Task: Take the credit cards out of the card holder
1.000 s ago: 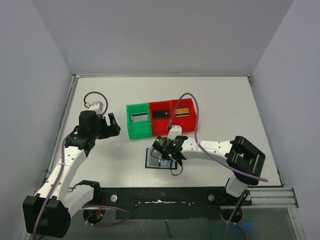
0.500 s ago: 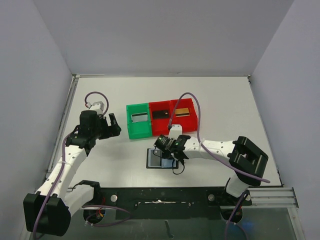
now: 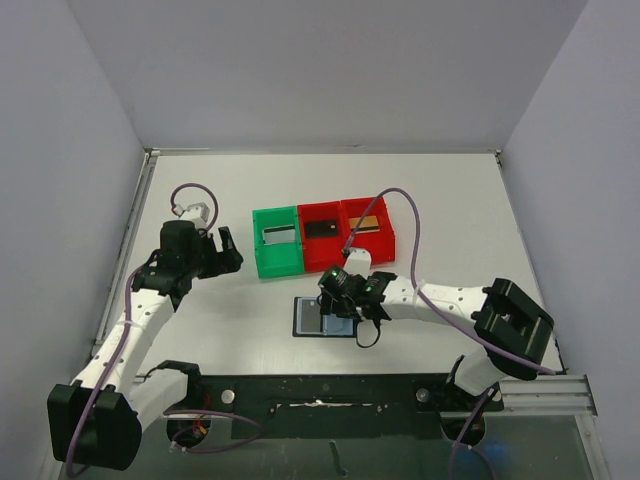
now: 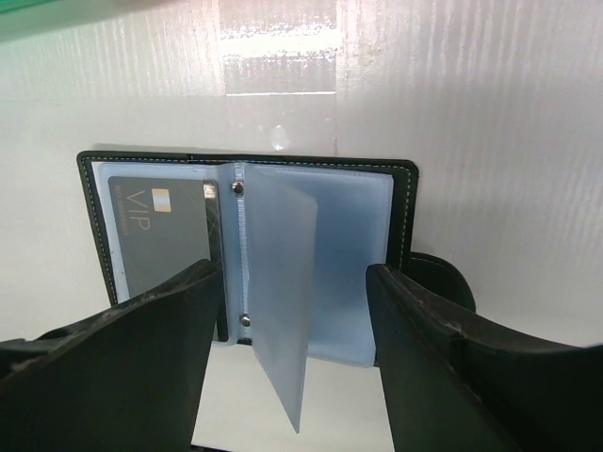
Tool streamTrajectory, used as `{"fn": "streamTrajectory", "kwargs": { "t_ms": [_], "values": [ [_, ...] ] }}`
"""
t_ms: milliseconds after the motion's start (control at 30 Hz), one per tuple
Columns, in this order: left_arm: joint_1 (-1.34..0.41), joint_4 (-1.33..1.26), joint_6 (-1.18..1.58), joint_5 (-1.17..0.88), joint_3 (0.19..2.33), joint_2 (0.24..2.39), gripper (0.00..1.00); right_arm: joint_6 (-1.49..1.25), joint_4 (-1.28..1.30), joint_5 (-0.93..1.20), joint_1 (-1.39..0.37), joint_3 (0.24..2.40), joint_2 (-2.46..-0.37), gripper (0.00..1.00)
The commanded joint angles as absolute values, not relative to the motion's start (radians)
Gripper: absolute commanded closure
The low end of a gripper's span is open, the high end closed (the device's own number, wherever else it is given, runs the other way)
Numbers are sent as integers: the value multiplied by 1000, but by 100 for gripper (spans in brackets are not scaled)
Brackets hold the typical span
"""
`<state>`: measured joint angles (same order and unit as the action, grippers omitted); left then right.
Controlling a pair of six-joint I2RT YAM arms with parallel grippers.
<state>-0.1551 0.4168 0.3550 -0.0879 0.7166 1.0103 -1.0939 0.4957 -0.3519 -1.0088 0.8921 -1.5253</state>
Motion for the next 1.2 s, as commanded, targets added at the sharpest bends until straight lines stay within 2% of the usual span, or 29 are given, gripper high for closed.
{"fn": "streamTrajectory", "kwargs": {
  "t_ms": [0,267,367,567,833,1033,1167],
  "values": [
    [-149,367,341,-115,737,1007,17,-1130,425,-313,-997,872,-1540,38],
    [-162,305,414,-338,708,989,32,-1183,375,-275,-965,771,-1500,39],
    [-240,207,519,-421,668,959,37,-1179,304,-239,-957,717,-1468,38],
    [-490,148,621,-318,633,988,41,-1201,182,-166,-918,621,-1441,42],
    [-678,54,726,-253,542,1143,48,-1222,76,-126,-894,533,-1371,42],
    [-745,40,768,-194,537,1228,56,-1222,89,-122,-884,530,-1348,45],
    [-751,34,778,-190,515,1251,58,-1185,123,-150,-891,559,-1292,41]
  ]
}}
